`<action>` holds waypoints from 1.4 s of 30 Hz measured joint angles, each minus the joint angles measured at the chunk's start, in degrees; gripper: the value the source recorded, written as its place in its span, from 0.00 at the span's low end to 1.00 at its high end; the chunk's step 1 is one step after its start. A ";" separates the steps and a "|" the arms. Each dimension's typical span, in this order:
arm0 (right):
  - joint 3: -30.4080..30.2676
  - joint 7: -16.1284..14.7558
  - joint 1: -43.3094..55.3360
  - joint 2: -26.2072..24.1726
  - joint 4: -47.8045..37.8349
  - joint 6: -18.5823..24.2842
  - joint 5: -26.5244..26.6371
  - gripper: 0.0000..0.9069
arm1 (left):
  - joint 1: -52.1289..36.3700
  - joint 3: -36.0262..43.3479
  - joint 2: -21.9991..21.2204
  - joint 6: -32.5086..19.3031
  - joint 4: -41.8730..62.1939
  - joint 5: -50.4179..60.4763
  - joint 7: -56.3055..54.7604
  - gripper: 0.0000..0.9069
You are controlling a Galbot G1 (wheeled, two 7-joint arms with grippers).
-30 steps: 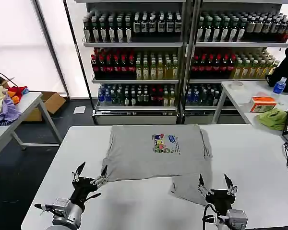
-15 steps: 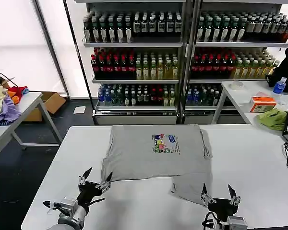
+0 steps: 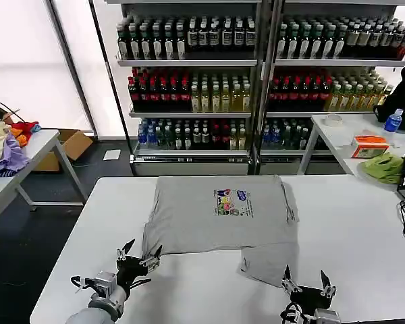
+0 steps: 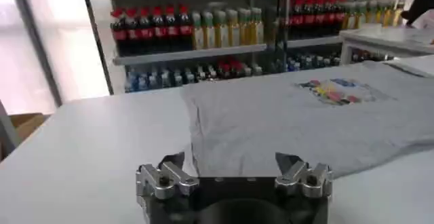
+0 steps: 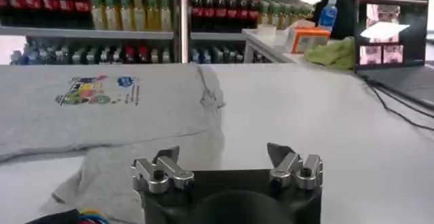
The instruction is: Fold and organize the clothes.
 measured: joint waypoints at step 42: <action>-2.82 -3.29 3.71 2.54 -9.98 4.36 -1.23 0.00 | 0.51 0.85 0.19 1.15 3.40 1.02 0.52 0.01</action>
